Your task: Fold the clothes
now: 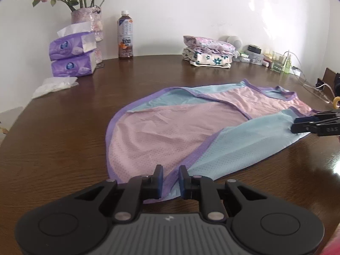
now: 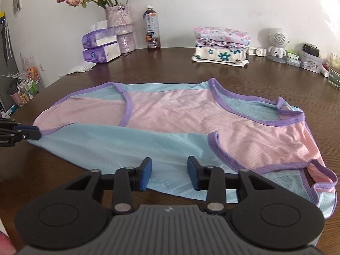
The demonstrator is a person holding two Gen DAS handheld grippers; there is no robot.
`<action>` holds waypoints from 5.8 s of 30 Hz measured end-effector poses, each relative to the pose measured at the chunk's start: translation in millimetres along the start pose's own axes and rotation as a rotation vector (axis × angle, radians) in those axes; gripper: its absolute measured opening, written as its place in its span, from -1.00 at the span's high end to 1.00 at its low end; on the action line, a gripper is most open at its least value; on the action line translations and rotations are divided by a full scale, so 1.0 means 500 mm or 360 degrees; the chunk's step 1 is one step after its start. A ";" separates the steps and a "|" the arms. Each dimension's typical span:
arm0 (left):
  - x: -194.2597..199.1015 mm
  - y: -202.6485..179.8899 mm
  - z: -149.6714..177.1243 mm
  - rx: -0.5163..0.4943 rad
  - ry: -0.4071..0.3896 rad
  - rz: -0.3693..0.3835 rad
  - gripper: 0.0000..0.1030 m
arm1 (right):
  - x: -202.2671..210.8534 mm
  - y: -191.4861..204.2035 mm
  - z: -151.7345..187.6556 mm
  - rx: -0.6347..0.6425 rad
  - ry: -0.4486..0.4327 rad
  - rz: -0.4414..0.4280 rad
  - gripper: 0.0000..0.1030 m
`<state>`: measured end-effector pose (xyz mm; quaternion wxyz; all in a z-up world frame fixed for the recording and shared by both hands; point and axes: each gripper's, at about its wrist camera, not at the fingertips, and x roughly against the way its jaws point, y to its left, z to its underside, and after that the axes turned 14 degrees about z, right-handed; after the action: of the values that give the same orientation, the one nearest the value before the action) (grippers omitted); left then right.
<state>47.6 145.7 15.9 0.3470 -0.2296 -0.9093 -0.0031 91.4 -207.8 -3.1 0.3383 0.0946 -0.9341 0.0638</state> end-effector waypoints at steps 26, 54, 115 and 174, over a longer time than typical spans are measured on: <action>0.018 0.033 0.004 0.0121 -0.0092 -0.0043 0.68 | 0.009 0.051 -0.004 0.0035 0.0026 -0.0065 0.06; 0.002 -0.168 -0.053 0.0228 -0.0318 0.0344 -1.00 | 0.168 -0.056 0.051 -0.0353 -0.0162 0.0325 -0.99; -0.356 -0.642 -0.200 -0.1282 0.0465 0.1025 0.07 | 0.138 -0.231 0.103 0.0748 -0.0105 0.0180 0.39; -0.330 -0.423 -0.240 -0.0570 0.0287 0.0857 0.50 | 0.038 -0.415 0.012 -0.0281 0.0224 -0.0266 0.23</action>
<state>142.1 -131.8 35.3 0.3687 -0.5178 -0.7666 -0.0913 119.0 -413.8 16.1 0.4143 0.1373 -0.8988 -0.0406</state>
